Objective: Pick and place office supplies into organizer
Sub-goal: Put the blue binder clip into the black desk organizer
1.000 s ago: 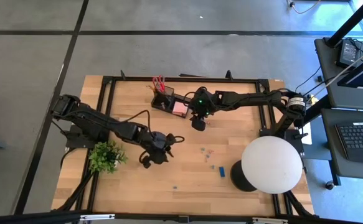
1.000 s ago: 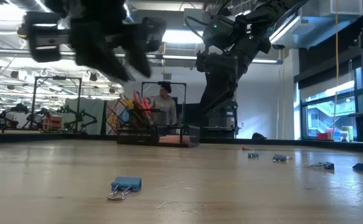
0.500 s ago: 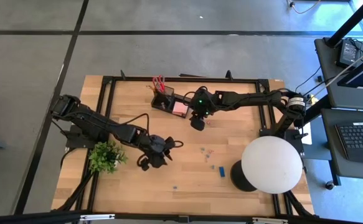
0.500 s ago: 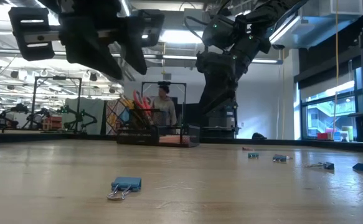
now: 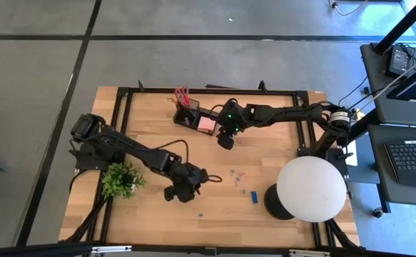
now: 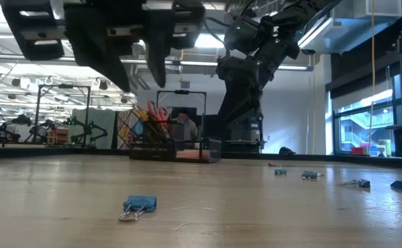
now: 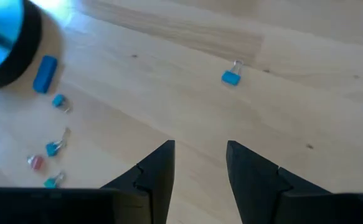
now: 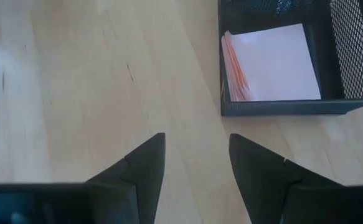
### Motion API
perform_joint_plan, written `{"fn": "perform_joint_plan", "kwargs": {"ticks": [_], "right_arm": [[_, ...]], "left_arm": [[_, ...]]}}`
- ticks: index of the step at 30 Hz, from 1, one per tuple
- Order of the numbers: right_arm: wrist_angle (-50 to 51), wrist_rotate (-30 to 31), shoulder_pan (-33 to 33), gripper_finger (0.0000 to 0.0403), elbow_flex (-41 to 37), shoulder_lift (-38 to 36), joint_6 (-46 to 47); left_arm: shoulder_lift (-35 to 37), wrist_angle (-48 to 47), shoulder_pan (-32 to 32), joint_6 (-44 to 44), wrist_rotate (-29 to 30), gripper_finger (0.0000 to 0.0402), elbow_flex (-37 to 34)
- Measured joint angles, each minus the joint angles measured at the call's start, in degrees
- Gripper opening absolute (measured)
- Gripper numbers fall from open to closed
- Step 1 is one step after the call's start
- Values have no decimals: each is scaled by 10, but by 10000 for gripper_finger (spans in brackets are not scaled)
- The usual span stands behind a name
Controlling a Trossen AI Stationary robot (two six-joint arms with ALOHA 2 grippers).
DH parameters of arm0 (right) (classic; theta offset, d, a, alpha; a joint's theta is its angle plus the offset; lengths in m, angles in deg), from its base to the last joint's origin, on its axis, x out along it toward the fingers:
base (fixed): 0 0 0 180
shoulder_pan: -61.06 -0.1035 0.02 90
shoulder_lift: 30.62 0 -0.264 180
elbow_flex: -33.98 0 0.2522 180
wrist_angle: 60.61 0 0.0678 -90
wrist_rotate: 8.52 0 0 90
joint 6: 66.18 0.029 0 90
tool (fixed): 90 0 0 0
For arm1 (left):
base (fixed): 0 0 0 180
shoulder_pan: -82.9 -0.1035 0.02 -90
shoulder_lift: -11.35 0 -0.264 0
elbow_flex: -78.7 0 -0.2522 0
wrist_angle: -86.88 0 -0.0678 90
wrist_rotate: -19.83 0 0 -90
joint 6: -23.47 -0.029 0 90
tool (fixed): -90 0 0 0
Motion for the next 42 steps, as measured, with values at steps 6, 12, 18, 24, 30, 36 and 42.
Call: {"fn": "perform_joint_plan", "kwargs": {"ticks": [6,12,18,24,30,36,42], "right_arm": [[1,0,0,181,0,0,-3],[2,0,0,181,0,0,-3],[3,-1,0,181,0,0,-3],[2,-1,0,181,0,0,-3],[1,-1,0,181,0,0,-4],[-2,-1,0,181,0,0,-4],[-3,-1,0,181,0,0,-4]], "left_arm": [[-61,-2,28,-54,15,139,63],[-128,-25,43,-57,10,139,136],[-150,-35,56,-32,-27,139,155],[-162,-46,63,-35,-38,139,155],[-179,-39,60,-41,-51,139,155],[-190,-38,54,-48,-51,139,154],[-210,-17,48,-53,-55,139,155]]}}
